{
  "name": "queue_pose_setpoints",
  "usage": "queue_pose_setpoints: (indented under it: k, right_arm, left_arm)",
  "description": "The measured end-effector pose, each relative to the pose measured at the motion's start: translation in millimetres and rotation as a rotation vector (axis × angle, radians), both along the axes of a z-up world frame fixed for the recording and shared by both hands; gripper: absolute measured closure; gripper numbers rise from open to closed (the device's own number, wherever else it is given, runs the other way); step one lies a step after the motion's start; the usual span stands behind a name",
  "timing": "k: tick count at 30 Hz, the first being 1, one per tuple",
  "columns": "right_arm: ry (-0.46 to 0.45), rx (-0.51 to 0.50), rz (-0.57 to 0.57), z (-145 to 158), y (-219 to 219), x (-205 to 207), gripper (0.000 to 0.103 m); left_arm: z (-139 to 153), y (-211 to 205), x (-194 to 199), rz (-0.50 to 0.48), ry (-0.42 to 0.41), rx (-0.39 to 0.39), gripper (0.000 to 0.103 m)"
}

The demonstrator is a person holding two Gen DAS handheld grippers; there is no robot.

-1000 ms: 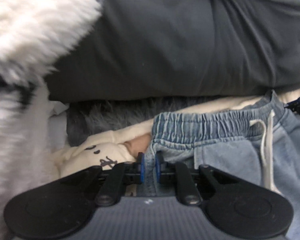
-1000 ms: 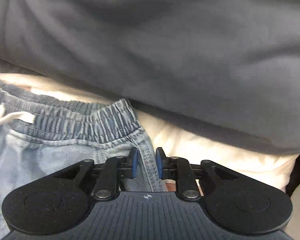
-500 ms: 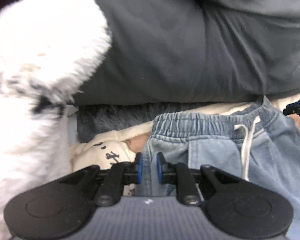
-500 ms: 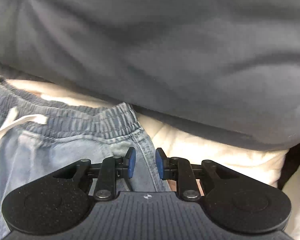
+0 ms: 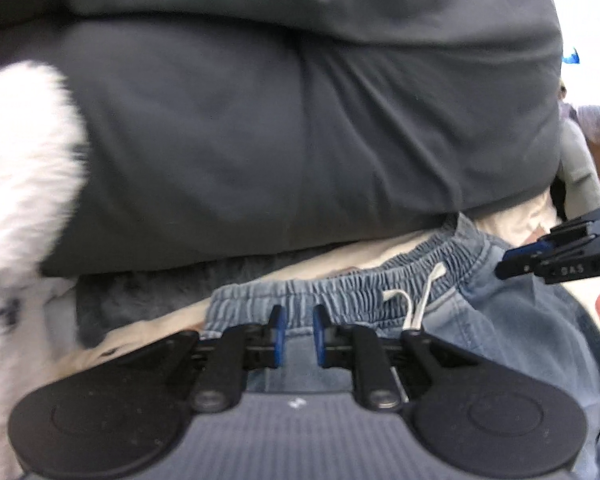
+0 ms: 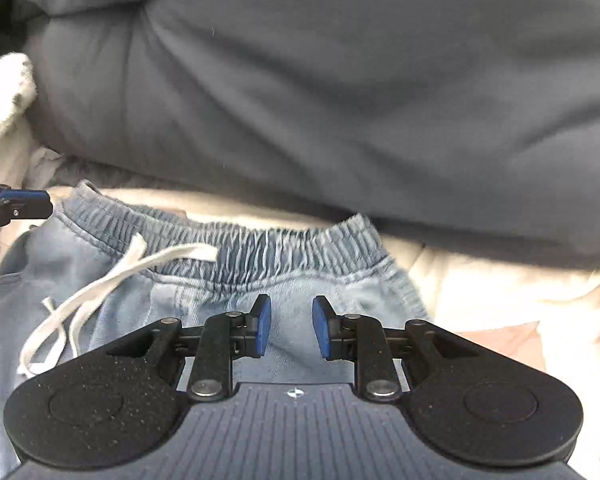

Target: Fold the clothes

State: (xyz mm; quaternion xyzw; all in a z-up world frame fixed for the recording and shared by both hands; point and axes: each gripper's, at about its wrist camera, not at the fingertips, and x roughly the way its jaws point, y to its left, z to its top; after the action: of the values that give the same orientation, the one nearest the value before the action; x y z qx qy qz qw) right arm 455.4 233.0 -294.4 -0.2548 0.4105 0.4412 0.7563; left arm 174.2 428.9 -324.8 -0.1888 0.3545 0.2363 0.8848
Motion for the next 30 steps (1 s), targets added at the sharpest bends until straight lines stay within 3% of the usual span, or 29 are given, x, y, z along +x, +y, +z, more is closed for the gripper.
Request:
queue_pose_setpoints:
  k: [10,14,17,21,26,30]
  right_arm:
    - [0.028,-0.018,-0.045,-45,10,-2,0.074]
    - [0.054,-0.007,-0.075,-56,11,7,0.073]
    - [0.069,0.006,-0.095,-61,12,13,0.073]
    - [0.062,0.033,-0.088,-44,4,7,0.073]
    - [0.053,0.067,-0.079,-23,-7,0,0.073]
    - [0.026,0.108,-0.088,-10,-7,5,0.073]
  left_arm:
    - [-42,7,21,-0.029,0.095,-0.006,0.085]
    - [-49,7,28,-0.049,0.11,0.042,0.089]
    - [-45,11,28,-0.058,0.119,0.032,0.089]
    - [-35,12,29,-0.05,0.126,0.019,0.091]
    - [-18,10,25,-0.021,0.076,0.01,0.091]
    - [-10,3,34,-0.058,0.048,0.017,0.091]
